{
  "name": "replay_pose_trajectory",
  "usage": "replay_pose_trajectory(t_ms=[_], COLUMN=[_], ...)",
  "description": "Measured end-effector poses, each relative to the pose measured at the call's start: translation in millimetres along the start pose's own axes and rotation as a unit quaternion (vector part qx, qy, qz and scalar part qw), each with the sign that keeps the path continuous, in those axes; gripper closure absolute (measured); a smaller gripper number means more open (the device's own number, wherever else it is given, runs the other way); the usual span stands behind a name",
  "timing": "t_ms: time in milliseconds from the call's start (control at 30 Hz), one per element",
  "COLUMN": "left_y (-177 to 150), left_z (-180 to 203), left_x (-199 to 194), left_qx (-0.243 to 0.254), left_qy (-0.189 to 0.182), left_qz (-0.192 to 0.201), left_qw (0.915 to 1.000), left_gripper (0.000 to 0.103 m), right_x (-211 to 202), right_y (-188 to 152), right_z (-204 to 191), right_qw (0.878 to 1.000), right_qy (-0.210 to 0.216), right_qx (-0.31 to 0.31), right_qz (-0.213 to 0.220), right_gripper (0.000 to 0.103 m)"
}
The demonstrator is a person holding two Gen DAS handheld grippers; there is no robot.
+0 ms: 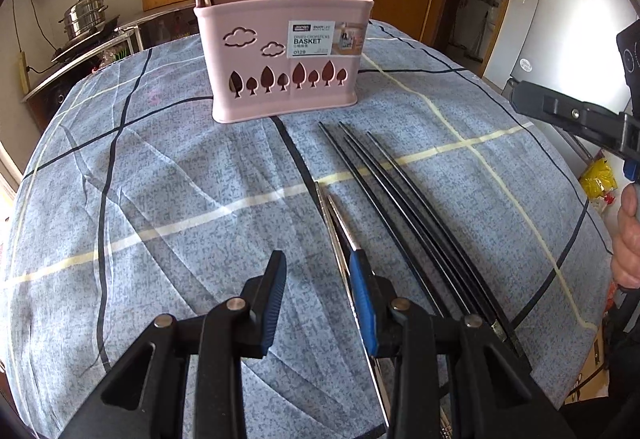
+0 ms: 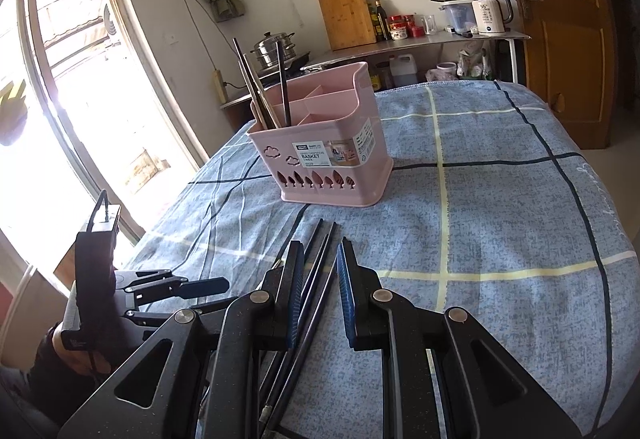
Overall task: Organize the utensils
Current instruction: 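Move both grippers back down to the chopsticks lying on the cloth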
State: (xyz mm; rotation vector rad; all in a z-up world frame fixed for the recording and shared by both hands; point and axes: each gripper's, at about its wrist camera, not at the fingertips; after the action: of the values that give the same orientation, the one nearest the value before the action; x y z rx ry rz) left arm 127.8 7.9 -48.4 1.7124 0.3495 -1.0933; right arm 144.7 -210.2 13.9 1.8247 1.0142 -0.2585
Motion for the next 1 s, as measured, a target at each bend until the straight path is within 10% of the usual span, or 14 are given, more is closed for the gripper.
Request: replay_pose_trajectory(t_ms=[1000], left_y=[-33], left_z=[-40], left_x=[-17], left_qx=[-0.037], left_qy=[0.063], left_qz=[-0.016], left_qw=[0.9972], left_gripper=[0.094], right_x=[47], right_y=[-18], right_z=[-28], right_qw=[0.997], right_qy=[0.012], right_qx=[-0.023], right_qz=[-0.067], right_gripper=[0.085])
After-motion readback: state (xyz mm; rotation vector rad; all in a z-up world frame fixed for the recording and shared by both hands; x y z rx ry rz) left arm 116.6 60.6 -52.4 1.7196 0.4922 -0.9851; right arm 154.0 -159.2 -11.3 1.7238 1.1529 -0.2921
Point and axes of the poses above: each gripper's, at about its wrist camera, not at the fingertips, and x roughly the way its jaws point, z to its right, y to its top, and after that the axes turned 12 degrees about x, right-handed
